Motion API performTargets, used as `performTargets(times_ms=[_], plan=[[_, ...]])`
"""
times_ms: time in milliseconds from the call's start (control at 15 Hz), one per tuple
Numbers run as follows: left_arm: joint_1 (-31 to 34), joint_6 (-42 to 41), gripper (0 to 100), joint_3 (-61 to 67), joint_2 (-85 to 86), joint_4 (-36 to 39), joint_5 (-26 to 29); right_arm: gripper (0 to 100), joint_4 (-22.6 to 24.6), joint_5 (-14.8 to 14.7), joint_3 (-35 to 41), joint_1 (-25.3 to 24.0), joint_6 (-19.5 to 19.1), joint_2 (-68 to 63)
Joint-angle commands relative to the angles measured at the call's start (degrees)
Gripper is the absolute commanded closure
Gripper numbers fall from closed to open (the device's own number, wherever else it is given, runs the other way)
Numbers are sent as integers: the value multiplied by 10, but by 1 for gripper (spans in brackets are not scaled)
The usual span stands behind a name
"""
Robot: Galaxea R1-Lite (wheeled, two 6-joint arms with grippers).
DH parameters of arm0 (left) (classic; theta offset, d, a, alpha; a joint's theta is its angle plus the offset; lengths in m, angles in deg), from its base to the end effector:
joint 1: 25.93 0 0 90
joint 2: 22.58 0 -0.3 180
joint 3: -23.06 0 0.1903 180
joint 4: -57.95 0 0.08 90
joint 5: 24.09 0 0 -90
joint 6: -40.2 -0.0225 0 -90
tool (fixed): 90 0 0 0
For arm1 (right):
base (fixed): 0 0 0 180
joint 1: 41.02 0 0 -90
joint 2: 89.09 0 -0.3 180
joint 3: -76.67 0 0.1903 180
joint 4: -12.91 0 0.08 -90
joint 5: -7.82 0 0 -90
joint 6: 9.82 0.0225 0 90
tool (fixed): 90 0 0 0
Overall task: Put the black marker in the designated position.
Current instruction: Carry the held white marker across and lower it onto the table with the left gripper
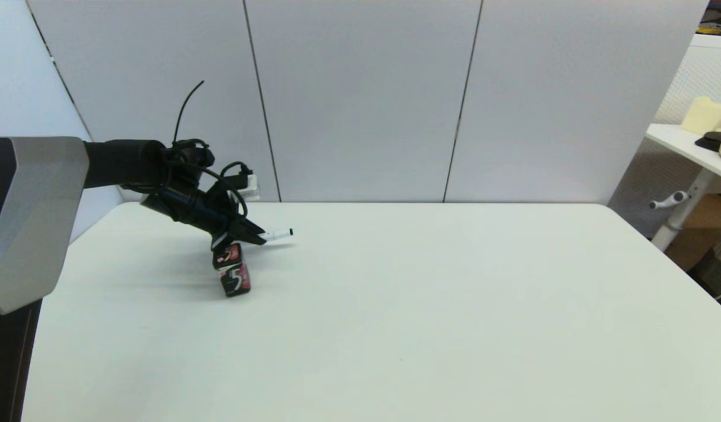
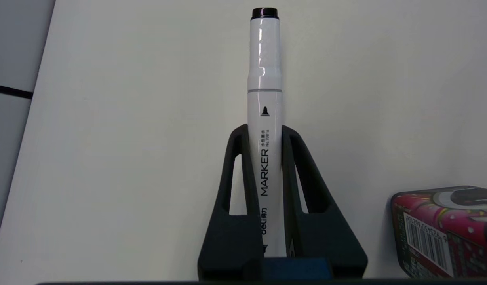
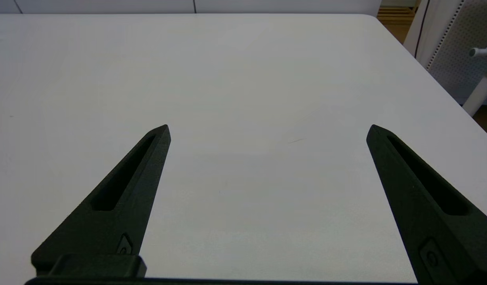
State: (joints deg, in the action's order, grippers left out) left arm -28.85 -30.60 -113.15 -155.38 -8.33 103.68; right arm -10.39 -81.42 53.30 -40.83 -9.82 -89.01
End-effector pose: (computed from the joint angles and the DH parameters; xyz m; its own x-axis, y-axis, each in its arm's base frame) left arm 0.4371 -0.0361 0.1444 0.3288 -0.6301 -0.7035 0.9444 0.2121 0.2514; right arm -0.0229 0.0004 0.0756 0.9999 0.0099 0.0026 -0.0099 1.0000 0.0000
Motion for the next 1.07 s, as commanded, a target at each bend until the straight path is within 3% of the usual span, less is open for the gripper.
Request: performTargets(times_ms=[67, 600, 667, 1067], plan=[[0, -5, 100, 0, 3, -2, 2, 0, 0, 0, 0, 0, 0, -1], [5, -5, 100, 0, 5, -3, -1, 0, 0, 0, 0, 0, 0, -1], [5, -5, 0, 0, 5, -5, -1, 0, 0, 0, -1, 0, 0, -1], [8, -6, 0, 0, 8, -8, 0, 0, 0, 0, 0, 0, 0, -1]])
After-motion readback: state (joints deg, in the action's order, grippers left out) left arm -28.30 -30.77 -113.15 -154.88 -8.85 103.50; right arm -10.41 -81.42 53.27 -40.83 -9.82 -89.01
